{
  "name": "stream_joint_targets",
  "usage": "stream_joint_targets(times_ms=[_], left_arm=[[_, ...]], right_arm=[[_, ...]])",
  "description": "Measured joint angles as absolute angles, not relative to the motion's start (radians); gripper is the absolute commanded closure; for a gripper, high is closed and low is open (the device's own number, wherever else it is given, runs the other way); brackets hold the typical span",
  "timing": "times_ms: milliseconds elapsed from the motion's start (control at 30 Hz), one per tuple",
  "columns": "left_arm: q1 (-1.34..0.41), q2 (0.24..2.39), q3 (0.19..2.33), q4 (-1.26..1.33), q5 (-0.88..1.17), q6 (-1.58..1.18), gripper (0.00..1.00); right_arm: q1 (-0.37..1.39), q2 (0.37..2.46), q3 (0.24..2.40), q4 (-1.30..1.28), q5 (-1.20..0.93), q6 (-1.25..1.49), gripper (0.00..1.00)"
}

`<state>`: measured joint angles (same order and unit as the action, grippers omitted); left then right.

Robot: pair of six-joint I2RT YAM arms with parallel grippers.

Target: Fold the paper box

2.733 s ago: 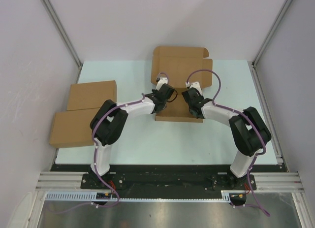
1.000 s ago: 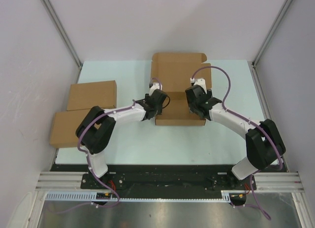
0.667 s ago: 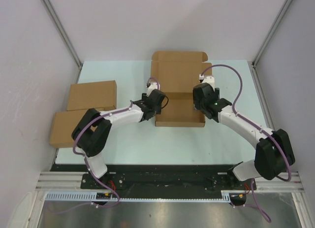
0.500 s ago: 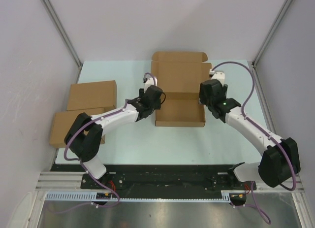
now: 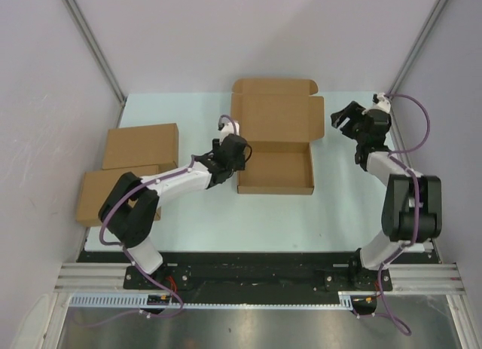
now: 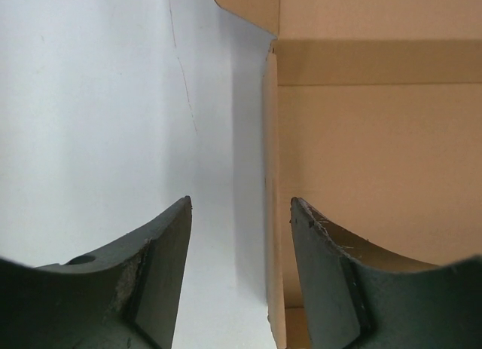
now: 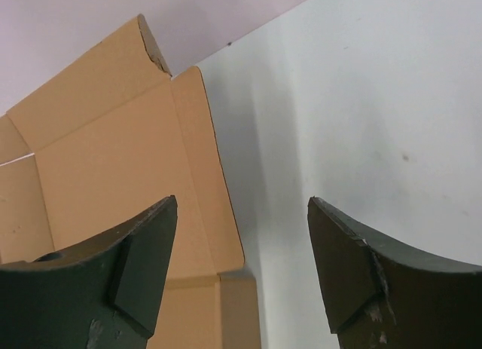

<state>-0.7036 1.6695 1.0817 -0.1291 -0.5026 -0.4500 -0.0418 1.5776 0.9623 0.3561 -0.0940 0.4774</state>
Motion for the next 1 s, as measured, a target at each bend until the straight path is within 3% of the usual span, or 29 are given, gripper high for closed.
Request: stream_joint_targets(times_ms=[200, 433, 667, 1000], left_arm=[[-0.704, 1.717, 1.082, -0.142, -0.491, -0.471, 0.4], [-0.704, 1.739, 1.075, -0.167, -0.486, -0.489, 0.4], [-0.704, 1.753, 1.075, -0.175, -0.484, -0.493, 0.4], [-0.704, 1.765, 1.075, -0.185, -0.474, -0.497, 0.4]], right_arm=[[-0.073, 1.811, 1.048, 0.522, -0.291, 0.548, 0.24], [-0.08, 1.939, 1.219, 0.647, -0.414, 0.616, 0.25], [-0.067, 2.033, 1.402, 0.591, -0.444, 0.553, 0.26], [-0.054, 2.099, 1.417, 0.49, -0.454, 0.477, 0.31]])
